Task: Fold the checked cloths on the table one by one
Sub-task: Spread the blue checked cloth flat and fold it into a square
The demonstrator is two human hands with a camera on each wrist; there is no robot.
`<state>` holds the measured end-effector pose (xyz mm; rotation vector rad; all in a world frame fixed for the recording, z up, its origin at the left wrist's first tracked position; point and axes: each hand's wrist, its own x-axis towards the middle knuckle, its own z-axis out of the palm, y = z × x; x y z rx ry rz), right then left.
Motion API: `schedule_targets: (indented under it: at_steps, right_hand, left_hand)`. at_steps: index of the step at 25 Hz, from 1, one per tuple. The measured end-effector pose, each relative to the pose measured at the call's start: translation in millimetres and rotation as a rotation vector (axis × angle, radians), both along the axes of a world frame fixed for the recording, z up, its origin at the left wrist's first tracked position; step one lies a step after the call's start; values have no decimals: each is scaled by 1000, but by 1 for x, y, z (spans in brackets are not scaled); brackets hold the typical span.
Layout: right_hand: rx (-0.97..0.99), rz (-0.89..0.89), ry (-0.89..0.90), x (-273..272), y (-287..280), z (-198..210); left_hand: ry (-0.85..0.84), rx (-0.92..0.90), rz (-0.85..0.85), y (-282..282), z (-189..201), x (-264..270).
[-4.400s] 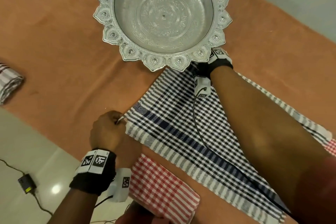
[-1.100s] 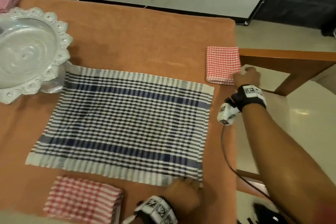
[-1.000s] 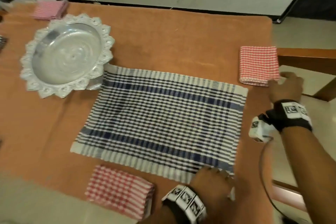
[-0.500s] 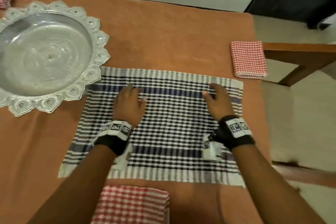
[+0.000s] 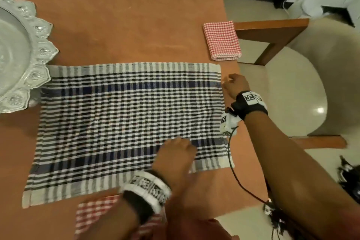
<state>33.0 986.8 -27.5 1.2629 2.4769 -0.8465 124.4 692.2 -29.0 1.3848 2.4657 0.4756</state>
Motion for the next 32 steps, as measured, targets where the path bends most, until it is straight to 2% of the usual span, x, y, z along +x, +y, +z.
schedule_targets:
  at_steps: [2, 3, 5, 9, 12, 14, 15, 18, 22, 25, 27, 29, 31, 32]
  right_hand:
    - [-50, -15, 6, -14, 8, 2]
    - [-56, -25, 23, -21, 10, 2]
    - [-100, -39, 68, -31, 8, 2]
    - [-147, -24, 94, -43, 7, -1]
    - [-148, -5, 89, -48, 13, -5]
    - [-147, 10, 104, -47, 22, -7]
    - [-149, 13, 99, -45, 28, -8]
    - [-139, 28, 85, -36, 48, -11]
    - [-98, 33, 63, -25, 72, -3]
    - [-84, 31, 60, -18, 81, 2]
    - [-80, 33, 55, -14, 80, 8]
    - [-50, -11, 69, -14, 74, 17]
    - [41, -31, 142, -14, 62, 24]
    - [93, -17, 207, -14, 53, 28]
  left_hand:
    - [-2, -91, -183, 49, -4, 41]
    - [17, -119, -219, 68, -10, 55]
    - [11, -155, -192, 92, -20, 75]
    - [-33, -234, -89, 104, -33, 83]
    - [-94, -317, -10, 111, -23, 85]
    - [-58, -300, 57, 120, -12, 84]
    - [-39, -297, 55, 124, -7, 85]
    - [-59, -306, -94, 144, -8, 96]
    - [-180, -420, -170, 161, -18, 107]
    - [-95, -379, -190, 174, -30, 111]
    - [-145, -412, -121, 174, -24, 97]
    - [-231, -351, 4, 156, -13, 79]
    - [-338, -193, 170, 121, 5, 61]
    - [-327, -70, 317, 95, 8, 46]
